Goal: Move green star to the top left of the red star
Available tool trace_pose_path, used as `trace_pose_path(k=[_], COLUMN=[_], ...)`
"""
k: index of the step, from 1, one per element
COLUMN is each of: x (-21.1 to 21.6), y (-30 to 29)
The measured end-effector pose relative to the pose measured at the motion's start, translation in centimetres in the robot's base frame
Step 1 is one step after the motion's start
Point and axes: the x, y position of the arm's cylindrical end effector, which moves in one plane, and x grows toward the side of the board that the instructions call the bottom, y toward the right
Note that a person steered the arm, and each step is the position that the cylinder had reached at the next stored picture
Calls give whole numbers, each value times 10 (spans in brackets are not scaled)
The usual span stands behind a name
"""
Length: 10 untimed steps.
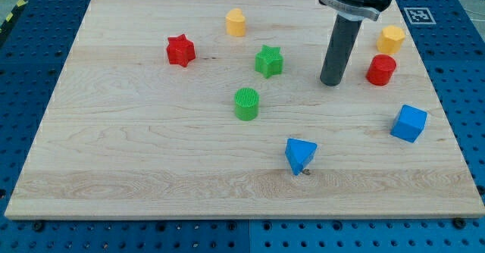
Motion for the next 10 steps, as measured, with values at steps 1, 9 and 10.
trace_pose_path(k=[1, 9, 10], x=[0, -84, -90], y=[-17, -164, -180])
